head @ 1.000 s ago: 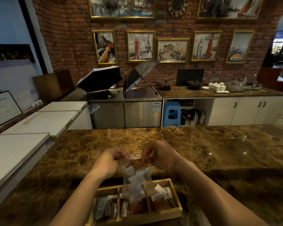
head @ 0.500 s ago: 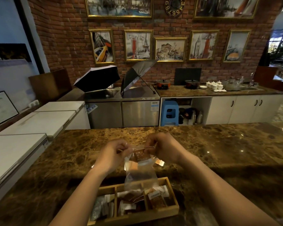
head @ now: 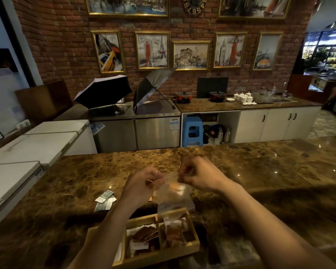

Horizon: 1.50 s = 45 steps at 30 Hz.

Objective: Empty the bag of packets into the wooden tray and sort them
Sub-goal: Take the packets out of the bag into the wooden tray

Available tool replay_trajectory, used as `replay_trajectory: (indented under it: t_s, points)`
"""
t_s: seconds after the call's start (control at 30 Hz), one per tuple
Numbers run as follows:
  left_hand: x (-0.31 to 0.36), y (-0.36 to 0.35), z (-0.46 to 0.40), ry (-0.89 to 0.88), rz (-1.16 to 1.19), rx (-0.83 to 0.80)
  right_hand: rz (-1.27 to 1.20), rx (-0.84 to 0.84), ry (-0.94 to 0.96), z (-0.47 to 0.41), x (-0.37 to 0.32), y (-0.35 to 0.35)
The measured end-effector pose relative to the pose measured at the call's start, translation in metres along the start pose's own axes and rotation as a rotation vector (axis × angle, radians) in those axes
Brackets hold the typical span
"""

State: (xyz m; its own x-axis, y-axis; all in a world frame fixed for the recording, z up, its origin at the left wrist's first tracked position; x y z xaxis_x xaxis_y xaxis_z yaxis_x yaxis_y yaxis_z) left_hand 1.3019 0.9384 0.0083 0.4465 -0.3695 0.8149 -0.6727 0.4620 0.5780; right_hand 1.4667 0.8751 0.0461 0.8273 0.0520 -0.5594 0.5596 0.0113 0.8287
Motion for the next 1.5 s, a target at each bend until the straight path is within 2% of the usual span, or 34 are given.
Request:
replay_trajectory:
  t_s: [0.2, 0.33, 0.5, 0.67, 0.87, 1.03, 1.27, 1.5]
  points:
    - [0.008, 0.008, 0.000, -0.056, -0.006, 0.016, -0.050, 0.050, 0.037, -0.002, -0.006, 0.014]
    - [-0.001, -0.002, 0.003, -0.034, 0.071, -0.087, -0.109, 0.140, 0.040, 0.001, -0.004, 0.029]
    - [-0.023, -0.018, 0.008, 0.053, 0.137, -0.199, -0.394, 0.253, -0.036, 0.012, 0.022, 0.039]
    - [-0.038, -0.015, 0.005, 0.111, 0.329, -0.095, -0.716, 0.274, -0.186, 0.030, 0.059, 0.035]
    - [-0.033, -0.029, -0.008, 0.162, 0.531, -0.031, -0.788, 0.328, -0.232, 0.053, 0.094, 0.035]
    - [-0.021, -0.052, -0.020, 0.163, 0.599, 0.057, -0.960, 0.382, -0.363, 0.077, 0.142, 0.026]
    - [-0.010, -0.103, -0.040, 0.171, 0.601, 0.142, -0.962, 0.464, -0.524, 0.108, 0.209, 0.019]
    - [0.002, -0.178, -0.057, 0.183, 0.470, -0.075, -0.838, 0.580, -0.687, 0.150, 0.265, 0.017]
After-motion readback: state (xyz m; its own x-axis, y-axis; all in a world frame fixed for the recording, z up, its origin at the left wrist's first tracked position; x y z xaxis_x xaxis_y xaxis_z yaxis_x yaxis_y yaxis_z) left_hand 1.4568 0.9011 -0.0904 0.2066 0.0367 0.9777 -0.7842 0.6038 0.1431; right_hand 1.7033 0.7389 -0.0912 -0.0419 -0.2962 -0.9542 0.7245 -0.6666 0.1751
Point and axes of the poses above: each hand's wrist, its own z-axis away from the middle knuckle, its own y-axis out of the back of the hand, x = y × z, the point moved 10 cm from there along -z, towards the middle knuckle, and after that the axes turned 11 degrees about -x, right-handed, at the moved point
